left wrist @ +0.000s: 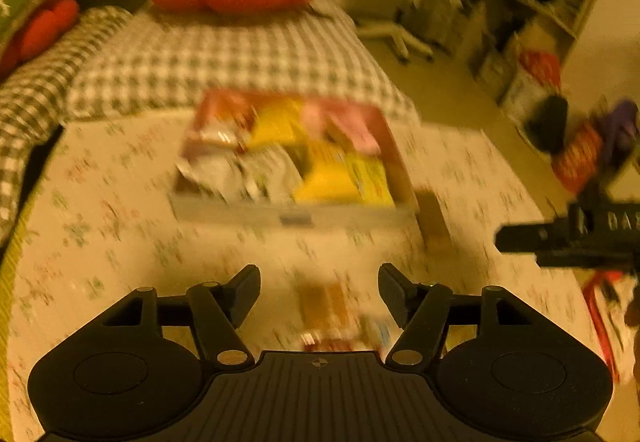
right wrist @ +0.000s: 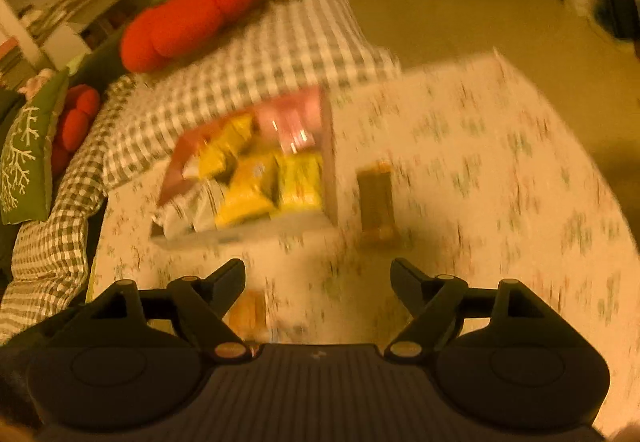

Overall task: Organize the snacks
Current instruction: 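Withdraw both open tools from the box toward the remaining snacks, then grasp the blue-white wrapped bar with the left tool while the right grasps the clear packet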

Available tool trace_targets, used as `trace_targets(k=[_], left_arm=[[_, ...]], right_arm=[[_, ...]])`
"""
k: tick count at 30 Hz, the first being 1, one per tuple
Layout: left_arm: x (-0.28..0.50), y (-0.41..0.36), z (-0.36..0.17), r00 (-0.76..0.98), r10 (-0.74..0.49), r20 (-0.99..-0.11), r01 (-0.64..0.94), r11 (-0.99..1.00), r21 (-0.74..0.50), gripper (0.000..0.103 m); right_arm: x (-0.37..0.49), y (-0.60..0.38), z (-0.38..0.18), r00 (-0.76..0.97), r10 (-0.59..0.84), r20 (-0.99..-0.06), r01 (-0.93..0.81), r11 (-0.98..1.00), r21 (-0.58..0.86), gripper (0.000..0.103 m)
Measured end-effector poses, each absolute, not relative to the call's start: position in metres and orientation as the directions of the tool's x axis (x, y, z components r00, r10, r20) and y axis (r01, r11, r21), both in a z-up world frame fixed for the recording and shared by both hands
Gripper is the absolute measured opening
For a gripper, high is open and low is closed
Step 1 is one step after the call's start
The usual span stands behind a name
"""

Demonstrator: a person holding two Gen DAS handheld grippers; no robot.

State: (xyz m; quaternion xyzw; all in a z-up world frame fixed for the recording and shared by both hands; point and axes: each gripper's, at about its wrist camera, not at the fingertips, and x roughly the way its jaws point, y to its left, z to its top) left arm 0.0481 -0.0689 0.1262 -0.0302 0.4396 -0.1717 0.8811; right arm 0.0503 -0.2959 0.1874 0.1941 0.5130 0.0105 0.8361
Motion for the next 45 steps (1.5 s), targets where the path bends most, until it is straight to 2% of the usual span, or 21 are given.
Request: trace_targets(k=[6, 19, 22, 26, 32, 35, 36, 40, 44, 45], left_arm=[[0.014, -0.077, 0.116, 0.526, -0.345, -0.777, 0.336, 0.924, -0.183, 0.070], [-0.016, -0.106, 0.078, 0.440, -0.343, -0.830, 0.368, 0.912, -0.182, 0.070], [-0.017, -0.111, 0.070, 0.428, -0.338, -0.838, 0.371, 0.911, -0.179, 0.070], [-0.016, -0.115, 0.052, 0.403, -0.313, -0.860, 0.363, 0.917, -0.164, 0.070], [-0.013, -0.120, 0.044, 0.427, -0.297, -0.854, 0.378, 0.917, -0.130, 0.069], [-0.010, -0.122, 0.042, 0.424, -0.288, -0.859, 0.379, 0.917, -0.121, 0.065], [-0.010, -0.122, 0.042, 0.428, -0.283, -0.858, 0.383, 0.917, -0.112, 0.059], [-0.005, -0.121, 0.039, 0.437, -0.287, -0.852, 0.384, 0.916, -0.111, 0.047], [-0.001, -0.119, 0.039, 0.444, -0.291, -0.848, 0.388, 0.915, -0.110, 0.034], [0.000, -0.120, 0.040, 0.441, -0.293, -0.848, 0.392, 0.913, -0.112, 0.027]], right_arm=[[0.029, -0.303, 0.179, 0.438, 0.203, -0.876, 0.191, 0.931, 0.312, 0.077], [-0.004, -0.300, 0.141, 0.301, 0.189, -0.935, 0.115, 0.966, 0.232, 0.077], [-0.007, -0.301, 0.133, 0.275, 0.183, -0.944, 0.105, 0.970, 0.218, 0.073], [-0.012, -0.296, 0.129, 0.272, 0.147, -0.951, 0.028, 0.987, 0.160, 0.070], [-0.021, -0.277, 0.123, 0.269, 0.126, -0.955, -0.198, 0.978, 0.073, 0.066], [-0.026, -0.265, 0.118, 0.265, 0.107, -0.958, -0.281, 0.959, 0.030, 0.060], [-0.027, -0.263, 0.116, 0.263, 0.113, -0.958, -0.301, 0.953, 0.030, 0.059], [-0.024, -0.259, 0.107, 0.247, 0.124, -0.961, -0.325, 0.945, 0.039, 0.054], [-0.022, -0.256, 0.096, 0.238, 0.128, -0.963, -0.343, 0.939, 0.040, 0.056], [-0.022, -0.255, 0.096, 0.247, 0.133, -0.960, -0.353, 0.935, 0.039, 0.057]])
